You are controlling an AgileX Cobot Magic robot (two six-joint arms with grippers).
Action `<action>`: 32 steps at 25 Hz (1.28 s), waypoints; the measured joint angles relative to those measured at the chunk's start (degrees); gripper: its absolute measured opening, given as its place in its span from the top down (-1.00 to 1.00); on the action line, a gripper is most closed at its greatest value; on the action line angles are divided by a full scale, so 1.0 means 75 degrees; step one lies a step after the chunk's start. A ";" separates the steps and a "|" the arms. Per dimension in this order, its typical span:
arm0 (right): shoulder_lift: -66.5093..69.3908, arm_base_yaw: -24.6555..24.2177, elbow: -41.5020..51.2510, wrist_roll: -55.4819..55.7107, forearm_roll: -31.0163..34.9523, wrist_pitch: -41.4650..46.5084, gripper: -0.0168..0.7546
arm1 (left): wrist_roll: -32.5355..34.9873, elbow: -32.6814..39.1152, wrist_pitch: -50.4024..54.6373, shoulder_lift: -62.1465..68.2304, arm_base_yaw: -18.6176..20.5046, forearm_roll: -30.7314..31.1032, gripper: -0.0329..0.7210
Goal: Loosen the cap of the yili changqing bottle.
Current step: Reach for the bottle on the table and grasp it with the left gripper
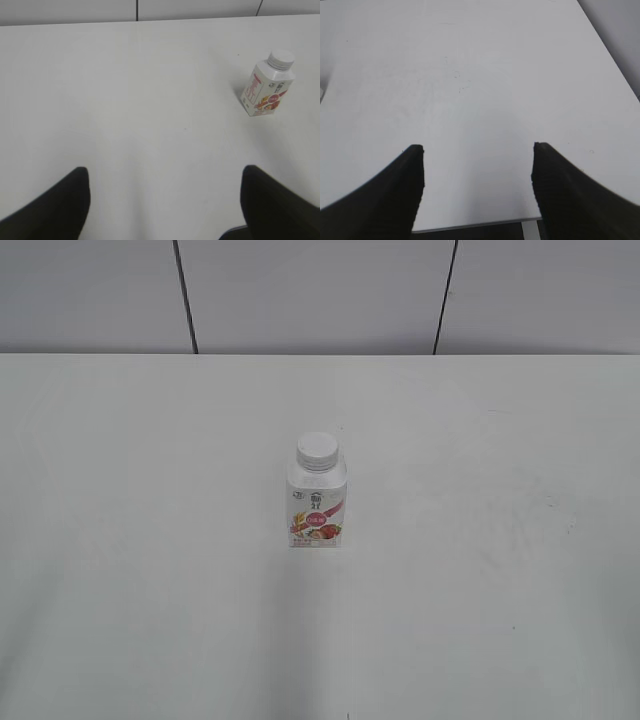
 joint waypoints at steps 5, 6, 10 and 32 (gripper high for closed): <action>0.0000 0.0000 0.0000 0.0000 0.0000 0.0000 -0.43 | 0.0000 0.0000 0.0000 0.0000 0.0000 0.0000 -0.58; 0.0000 0.0000 0.0000 0.0000 0.0000 0.0000 -0.43 | 0.0000 0.0000 -0.0010 0.0000 0.0000 0.0000 -0.58; 0.0000 0.0000 0.0000 0.0000 0.0000 0.0000 -0.43 | 0.0051 -0.0221 -0.0588 0.0080 0.0000 0.0125 -0.58; 0.0000 0.0000 0.0000 0.0005 0.0000 0.0000 -0.43 | 0.0081 -0.0426 -0.9100 0.8812 -0.0221 -0.0265 -0.58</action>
